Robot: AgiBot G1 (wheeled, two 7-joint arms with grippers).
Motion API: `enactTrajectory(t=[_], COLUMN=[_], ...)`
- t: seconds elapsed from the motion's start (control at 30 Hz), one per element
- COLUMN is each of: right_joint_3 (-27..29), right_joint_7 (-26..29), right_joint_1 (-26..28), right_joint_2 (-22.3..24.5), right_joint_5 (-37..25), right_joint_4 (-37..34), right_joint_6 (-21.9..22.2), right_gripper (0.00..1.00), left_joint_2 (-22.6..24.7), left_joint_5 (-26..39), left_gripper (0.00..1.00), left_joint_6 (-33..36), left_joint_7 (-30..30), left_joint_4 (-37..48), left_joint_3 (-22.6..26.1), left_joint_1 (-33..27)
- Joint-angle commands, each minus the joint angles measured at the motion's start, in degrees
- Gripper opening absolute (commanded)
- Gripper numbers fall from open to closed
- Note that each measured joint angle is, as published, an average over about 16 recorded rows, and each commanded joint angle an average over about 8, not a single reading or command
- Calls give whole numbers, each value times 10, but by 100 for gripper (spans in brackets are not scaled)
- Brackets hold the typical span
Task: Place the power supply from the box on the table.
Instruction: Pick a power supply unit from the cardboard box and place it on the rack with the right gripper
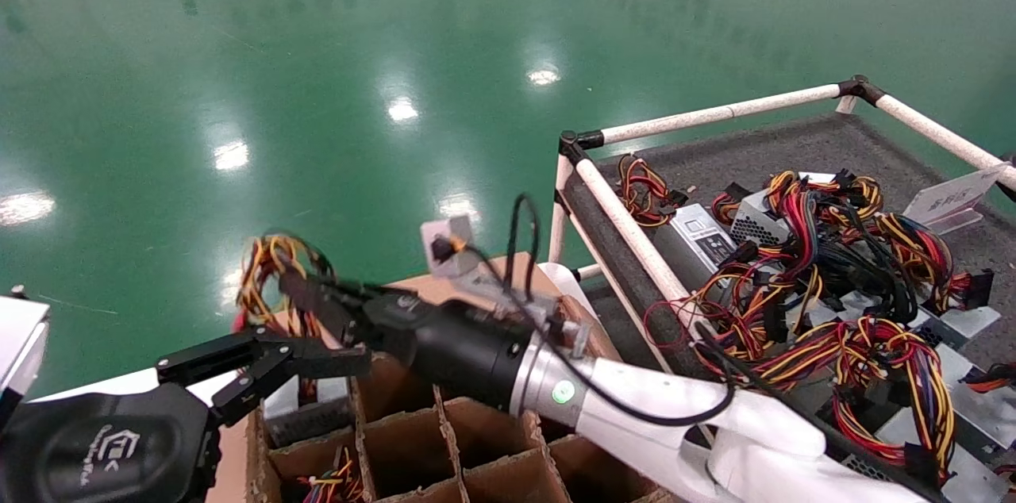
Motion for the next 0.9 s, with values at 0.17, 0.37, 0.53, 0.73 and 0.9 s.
enactTrajectory(t=[0.17,0.37,0.53,0.73,0.9], right_joint_3=[18,36,45,56,66], right_joint_7=[-8,-14,-12,-10,-9], right_joint_1=[2,5,12,25,39], right_joint_2=[5,10,14,27,55], right_joint_5=[31,55,68,80,91], right_joint_4=[-22,-49,-87,-124,-142], right_joint_6=[-72,-174,-243,-286,-314], right_gripper=[0,0,0,0,0], left_joint_2=[0,0,0,0,0], left_joint_5=[0,0,0,0,0], left_gripper=[100,100,100,100,100], left_joint_6=[0,0,0,0,0], left_joint_7=[0,0,0,0,0], left_joint_4=[0,0,0,0,0], left_joint_3=[0,0,0,0,0], left_joint_1=[0,0,0,0,0])
